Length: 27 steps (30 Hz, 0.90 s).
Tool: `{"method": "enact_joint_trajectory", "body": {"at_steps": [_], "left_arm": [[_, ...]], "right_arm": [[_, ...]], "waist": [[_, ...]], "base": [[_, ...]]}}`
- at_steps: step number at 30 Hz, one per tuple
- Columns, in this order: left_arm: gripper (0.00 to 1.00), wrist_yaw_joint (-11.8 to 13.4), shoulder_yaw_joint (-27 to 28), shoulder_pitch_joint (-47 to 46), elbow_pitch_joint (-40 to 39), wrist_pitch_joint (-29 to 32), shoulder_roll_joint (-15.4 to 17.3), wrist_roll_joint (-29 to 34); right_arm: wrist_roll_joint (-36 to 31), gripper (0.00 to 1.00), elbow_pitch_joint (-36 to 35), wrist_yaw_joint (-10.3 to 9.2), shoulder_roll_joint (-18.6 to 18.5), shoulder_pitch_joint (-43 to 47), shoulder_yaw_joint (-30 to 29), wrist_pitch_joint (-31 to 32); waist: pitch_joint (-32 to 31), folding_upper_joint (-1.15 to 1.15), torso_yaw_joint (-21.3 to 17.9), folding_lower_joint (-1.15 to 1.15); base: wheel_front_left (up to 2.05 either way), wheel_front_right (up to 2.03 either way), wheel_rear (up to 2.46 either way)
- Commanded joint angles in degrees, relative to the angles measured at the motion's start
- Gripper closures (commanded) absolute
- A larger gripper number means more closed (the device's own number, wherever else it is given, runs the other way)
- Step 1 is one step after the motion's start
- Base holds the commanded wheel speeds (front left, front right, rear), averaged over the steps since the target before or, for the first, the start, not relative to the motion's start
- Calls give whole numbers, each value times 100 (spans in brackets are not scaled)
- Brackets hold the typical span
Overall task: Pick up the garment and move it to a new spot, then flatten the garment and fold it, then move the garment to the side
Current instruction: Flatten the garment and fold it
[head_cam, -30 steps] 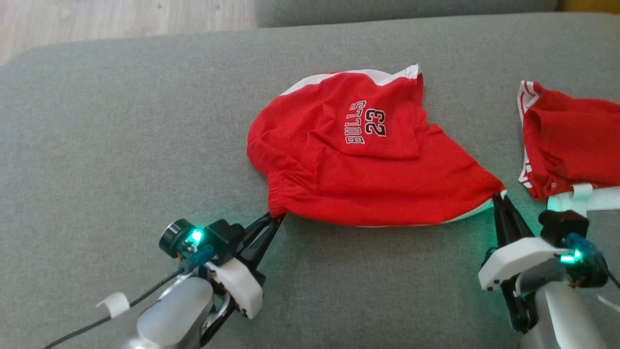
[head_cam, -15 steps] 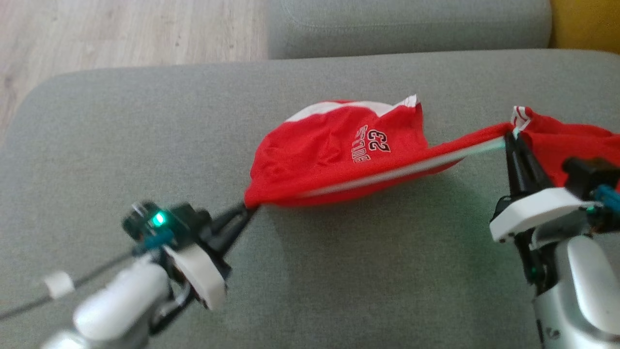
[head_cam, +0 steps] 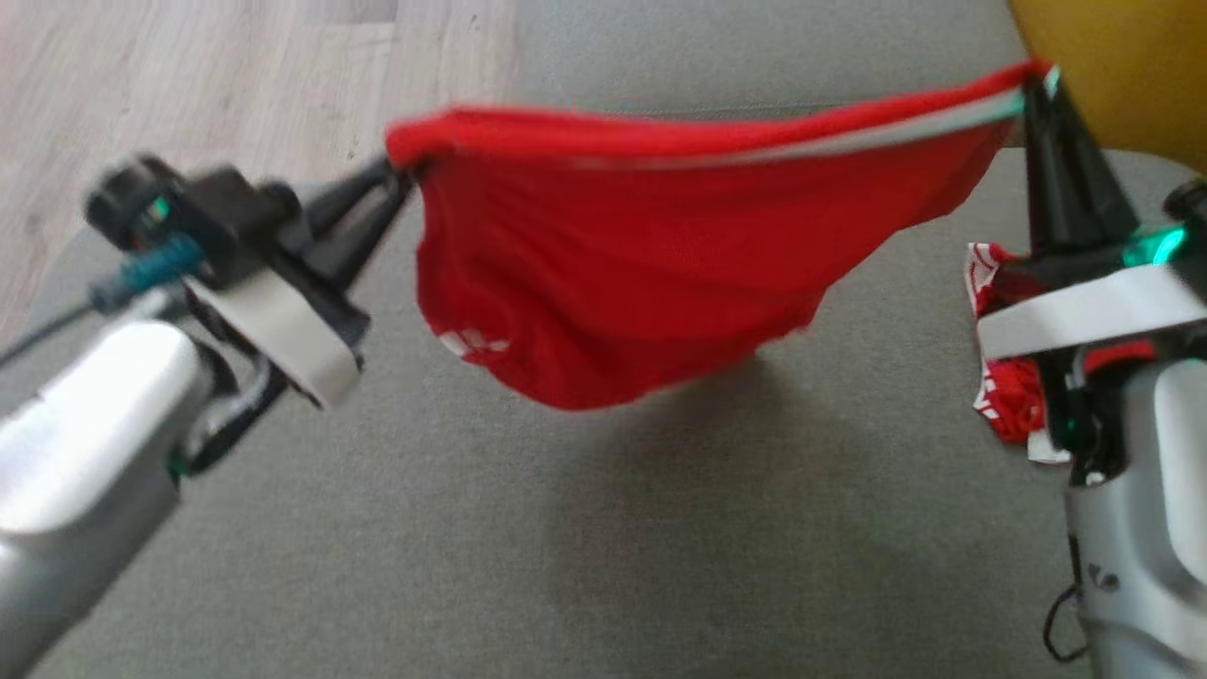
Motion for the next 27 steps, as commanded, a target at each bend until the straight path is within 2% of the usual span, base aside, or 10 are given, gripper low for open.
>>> {"method": "enact_joint_trajectory", "body": {"at_steps": [1,9,17,23,27], "left_arm": [[100,69,410,-442,-181,60,281,-49],[100,249,611,-541,-907,325,543,-215],[100,641,843,-11,-2386,676,1062,-826],[100,771,948,26,-2828,903,1323,-973],[100,662,1002,-283,-2389,973,1141,-1064]], "right_arm": [[-72,100,-323,-5,55,-308,50,-40],[-414,100,-1204,-5,290,-187,-160,357],[-607,100,-2421,-5,420,397,-397,1093],[-653,100,-2683,-5,450,432,-463,1460],[-521,100,-2268,-5,437,-126,-440,1586]], "waist": [[-50,0,-57,1],[-189,0,-200,1],[-169,0,-311,1],[76,0,-342,1],[593,0,-370,1]], "base": [[0,0,0],[0,0,0],[0,0,0],[0,0,0],[0,0,0]]}}
